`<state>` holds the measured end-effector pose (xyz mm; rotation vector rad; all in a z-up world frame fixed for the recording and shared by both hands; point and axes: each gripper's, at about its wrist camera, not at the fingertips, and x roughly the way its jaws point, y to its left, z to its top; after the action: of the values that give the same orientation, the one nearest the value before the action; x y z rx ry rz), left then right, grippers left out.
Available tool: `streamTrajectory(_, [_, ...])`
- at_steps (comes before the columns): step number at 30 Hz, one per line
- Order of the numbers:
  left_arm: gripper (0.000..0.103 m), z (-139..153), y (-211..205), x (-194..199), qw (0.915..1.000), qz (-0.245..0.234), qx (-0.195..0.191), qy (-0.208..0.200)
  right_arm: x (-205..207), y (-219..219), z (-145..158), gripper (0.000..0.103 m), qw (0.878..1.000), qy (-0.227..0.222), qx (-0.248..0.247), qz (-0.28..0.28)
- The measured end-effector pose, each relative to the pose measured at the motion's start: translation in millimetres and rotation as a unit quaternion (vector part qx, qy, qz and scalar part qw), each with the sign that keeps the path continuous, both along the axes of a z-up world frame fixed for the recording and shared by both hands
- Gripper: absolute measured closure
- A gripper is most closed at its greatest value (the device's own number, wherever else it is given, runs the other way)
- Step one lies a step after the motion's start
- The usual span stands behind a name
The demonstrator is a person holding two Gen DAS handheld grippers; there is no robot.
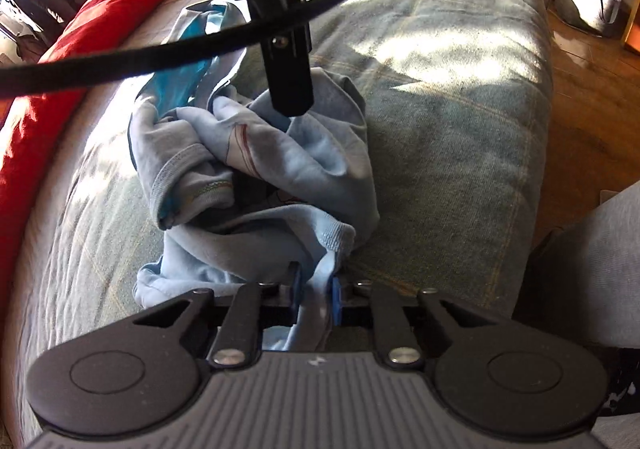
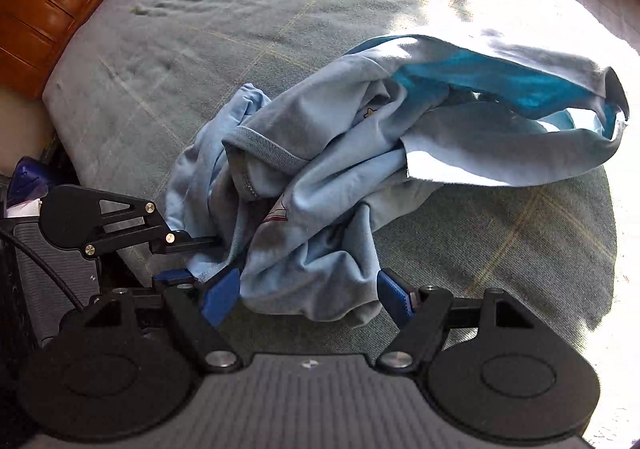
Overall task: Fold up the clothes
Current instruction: 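Grasp the shirt with the left tool while the right tool lowers its fabric, then pull the shirt open with the left tool while the right tool holds the collar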
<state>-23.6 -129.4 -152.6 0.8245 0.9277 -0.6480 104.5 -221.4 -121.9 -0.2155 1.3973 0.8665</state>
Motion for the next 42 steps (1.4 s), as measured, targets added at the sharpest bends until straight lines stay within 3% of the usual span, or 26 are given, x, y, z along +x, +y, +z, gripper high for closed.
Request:
streamTrajectory(12, [0.093, 32.6, 28.4, 28.8, 0.9987, 0.051, -0.006, 0.007, 0.1, 0.6, 28.2, 0.024, 0.999, -0.032, 0.002, -0.011])
streamTrajectory(18, [0.078, 24.8, 26.4, 27.4, 0.9998, 0.006, -0.006, 0.016, 1.5, 1.1, 32.1, 0.024, 0.999, -0.037, -0.001, -0.002])
streamTrajectory(27, [0.079, 7.8, 8.6, 17.1, 0.9963, -0.073, 0.009, 0.046, 2.5, -1.3, 40.6, 0.024, 0.999, -0.044, -0.005, 0.002])
streamTrajectory(28, [0.090, 5.7, 6.9, 16.9, 0.9961, -0.072, 0.016, 0.050, 2.2, -1.8, 42.7, 0.024, 0.999, -0.046, -0.003, 0.001])
streamTrajectory(30, [0.100, 5.5, 6.8, 18.5, 0.9970, -0.053, 0.020, 0.053, 1.6, -2.8, 46.9, 0.024, 0.999, -0.050, 0.001, 0.001])
streamTrajectory(37, [0.101, 37.5, 21.7, 38.5, 0.9969, 0.069, -0.003, 0.039, -9.2, -9.0, 66.1, 0.022, 0.995, -0.088, 0.015, 0.040])
streamTrajectory(42, [0.101, 59.9, 43.1, 50.0, 0.9887, 0.149, -0.010, 0.017, -17.0, -4.0, 70.2, 0.019, 0.991, -0.095, 0.013, 0.092])
